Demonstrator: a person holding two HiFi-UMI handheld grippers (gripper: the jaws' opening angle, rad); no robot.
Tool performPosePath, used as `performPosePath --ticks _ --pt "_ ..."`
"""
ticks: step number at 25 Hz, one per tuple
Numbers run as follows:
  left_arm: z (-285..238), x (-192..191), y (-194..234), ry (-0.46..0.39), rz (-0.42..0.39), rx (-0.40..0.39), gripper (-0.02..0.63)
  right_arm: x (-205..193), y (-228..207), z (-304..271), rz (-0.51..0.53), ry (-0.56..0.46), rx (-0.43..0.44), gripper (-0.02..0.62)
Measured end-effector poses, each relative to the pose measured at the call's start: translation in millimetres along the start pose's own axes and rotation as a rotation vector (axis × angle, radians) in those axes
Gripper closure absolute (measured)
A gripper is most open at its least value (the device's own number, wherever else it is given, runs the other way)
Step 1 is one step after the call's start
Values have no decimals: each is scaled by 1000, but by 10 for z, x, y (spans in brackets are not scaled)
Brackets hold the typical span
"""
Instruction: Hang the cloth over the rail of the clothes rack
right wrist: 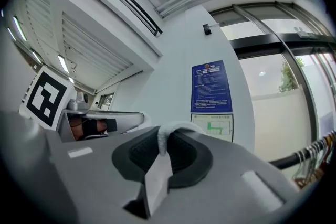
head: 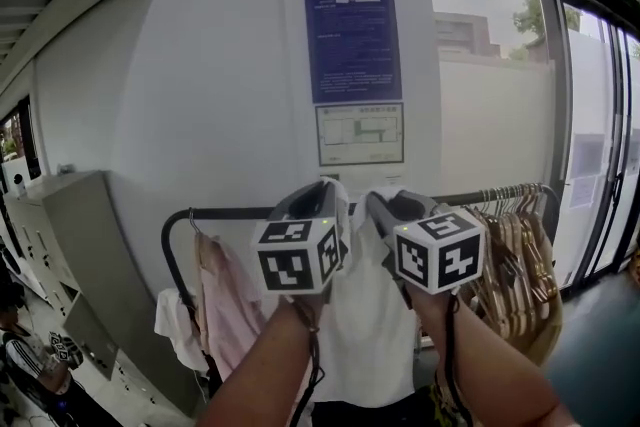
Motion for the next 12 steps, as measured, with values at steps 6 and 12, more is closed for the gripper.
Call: performPosePath --ticks 6,12 --pt "-503 587 42 -39 -11 32 581 533 -422 -447 15 -23 10 563" --pt "-1300 949 442 -24 -16 61 581 811 -962 -1218 28 0 -54 563"
Point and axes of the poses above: the fingertips, and each gripper's own axes: z backward along the fingers, y to its left, x out of its top, the point moved 4 cm from there along z, backward along the fingers, and after that the axes turned 7 degrees about z, right-handed, at the moved point
